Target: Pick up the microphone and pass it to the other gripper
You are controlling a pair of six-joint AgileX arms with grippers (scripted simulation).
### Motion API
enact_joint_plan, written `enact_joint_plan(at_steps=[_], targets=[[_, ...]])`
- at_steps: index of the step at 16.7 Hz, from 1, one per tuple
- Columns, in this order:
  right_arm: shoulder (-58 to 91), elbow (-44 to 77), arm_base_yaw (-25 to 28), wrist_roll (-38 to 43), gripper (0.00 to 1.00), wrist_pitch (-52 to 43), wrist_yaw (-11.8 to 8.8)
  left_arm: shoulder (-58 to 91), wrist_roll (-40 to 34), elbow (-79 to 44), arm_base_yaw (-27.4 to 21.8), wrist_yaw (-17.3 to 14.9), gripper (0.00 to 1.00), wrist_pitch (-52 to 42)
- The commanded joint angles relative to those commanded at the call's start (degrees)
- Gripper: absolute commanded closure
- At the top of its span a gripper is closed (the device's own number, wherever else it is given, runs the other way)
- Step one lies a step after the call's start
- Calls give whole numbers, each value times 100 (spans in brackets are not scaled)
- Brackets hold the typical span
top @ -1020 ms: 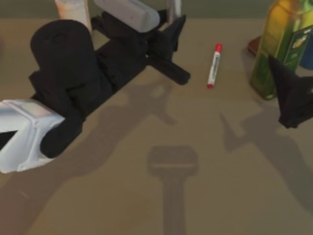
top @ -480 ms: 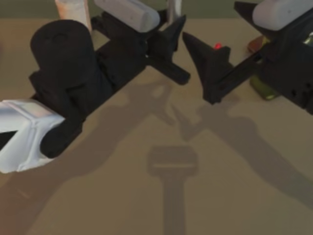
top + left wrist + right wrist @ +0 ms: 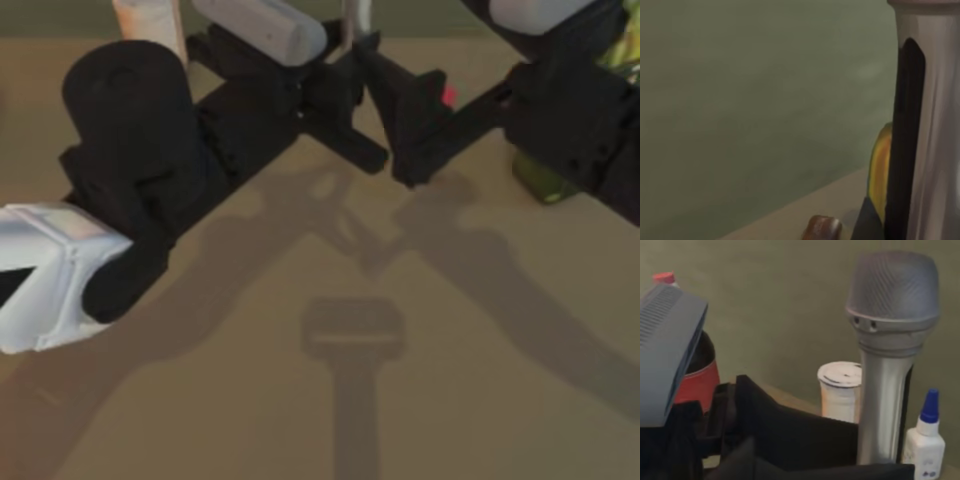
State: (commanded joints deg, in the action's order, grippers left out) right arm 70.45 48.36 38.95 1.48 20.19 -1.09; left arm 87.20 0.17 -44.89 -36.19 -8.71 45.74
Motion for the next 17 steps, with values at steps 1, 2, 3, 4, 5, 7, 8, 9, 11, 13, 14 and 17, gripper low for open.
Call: enact_joint_plan(at_steps=[1, 2, 3, 4, 5, 7, 8, 9, 11, 13, 14, 17], targets=[[258, 188, 9, 2, 0, 66, 9, 0, 0, 0, 0, 0, 100, 0], [558, 401, 15, 3, 0, 142, 19, 0, 0, 0, 0, 0, 100, 0], [876, 621, 18, 4, 0, 222, 29, 0, 0, 0, 0, 0, 100, 0], [1187, 830, 19, 5, 0, 299, 37, 0, 0, 0, 0, 0, 100, 0], [1456, 1018, 21, 5, 0, 366, 42, 0, 0, 0, 0, 0, 100, 0], [1817, 1306, 22, 6, 0, 460, 47, 0, 0, 0, 0, 0, 100, 0], [1906, 1384, 22, 7, 0, 483, 48, 0, 0, 0, 0, 0, 100, 0], [1934, 1409, 22, 7, 0, 490, 49, 0, 0, 0, 0, 0, 100, 0], [1934, 1409, 22, 7, 0, 490, 49, 0, 0, 0, 0, 0, 100, 0], [1934, 1409, 22, 7, 8, 490, 49, 0, 0, 0, 0, 0, 100, 0], [1934, 1409, 22, 7, 15, 490, 49, 0, 0, 0, 0, 0, 100, 0], [1934, 1409, 22, 7, 38, 490, 49, 0, 0, 0, 0, 0, 100, 0]])
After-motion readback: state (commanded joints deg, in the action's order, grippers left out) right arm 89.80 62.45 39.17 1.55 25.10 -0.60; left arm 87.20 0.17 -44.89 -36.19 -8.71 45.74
